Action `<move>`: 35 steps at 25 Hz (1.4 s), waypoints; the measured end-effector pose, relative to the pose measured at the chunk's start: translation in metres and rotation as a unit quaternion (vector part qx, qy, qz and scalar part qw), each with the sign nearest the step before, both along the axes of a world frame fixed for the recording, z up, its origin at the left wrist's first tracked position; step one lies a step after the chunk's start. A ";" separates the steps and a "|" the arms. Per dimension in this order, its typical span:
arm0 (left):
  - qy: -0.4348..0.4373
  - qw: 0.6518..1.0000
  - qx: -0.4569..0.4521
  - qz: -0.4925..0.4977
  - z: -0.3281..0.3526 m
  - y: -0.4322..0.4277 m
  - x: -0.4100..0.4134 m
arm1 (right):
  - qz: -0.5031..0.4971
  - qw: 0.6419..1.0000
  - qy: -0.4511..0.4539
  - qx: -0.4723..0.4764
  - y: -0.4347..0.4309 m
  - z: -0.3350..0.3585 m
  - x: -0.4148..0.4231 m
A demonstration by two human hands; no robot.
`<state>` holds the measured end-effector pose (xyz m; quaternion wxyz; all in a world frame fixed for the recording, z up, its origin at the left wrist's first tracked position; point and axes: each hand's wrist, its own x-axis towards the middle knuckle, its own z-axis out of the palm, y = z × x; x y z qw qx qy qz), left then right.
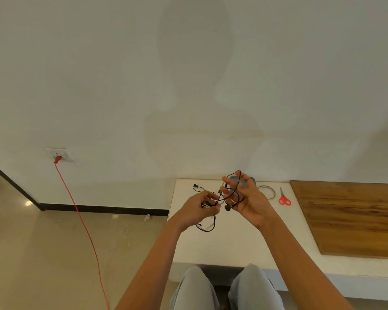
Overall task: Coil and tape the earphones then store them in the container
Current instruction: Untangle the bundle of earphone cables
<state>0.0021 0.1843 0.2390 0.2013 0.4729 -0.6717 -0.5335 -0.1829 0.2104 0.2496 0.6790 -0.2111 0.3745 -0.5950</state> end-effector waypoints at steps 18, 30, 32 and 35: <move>-0.101 0.879 -0.401 0.239 0.010 -0.015 0.027 | -0.189 0.946 0.105 0.240 0.002 -0.032 -0.002; -0.060 0.879 -0.378 0.284 0.016 -0.028 0.040 | -0.152 0.938 -0.131 0.284 0.019 -0.080 -0.029; -0.064 0.886 -0.381 0.256 0.016 -0.030 0.039 | -0.186 0.929 -0.161 0.278 0.022 -0.086 -0.031; -0.086 0.904 -0.372 0.194 0.017 -0.029 0.036 | -0.214 0.937 -0.116 0.251 0.021 -0.087 -0.030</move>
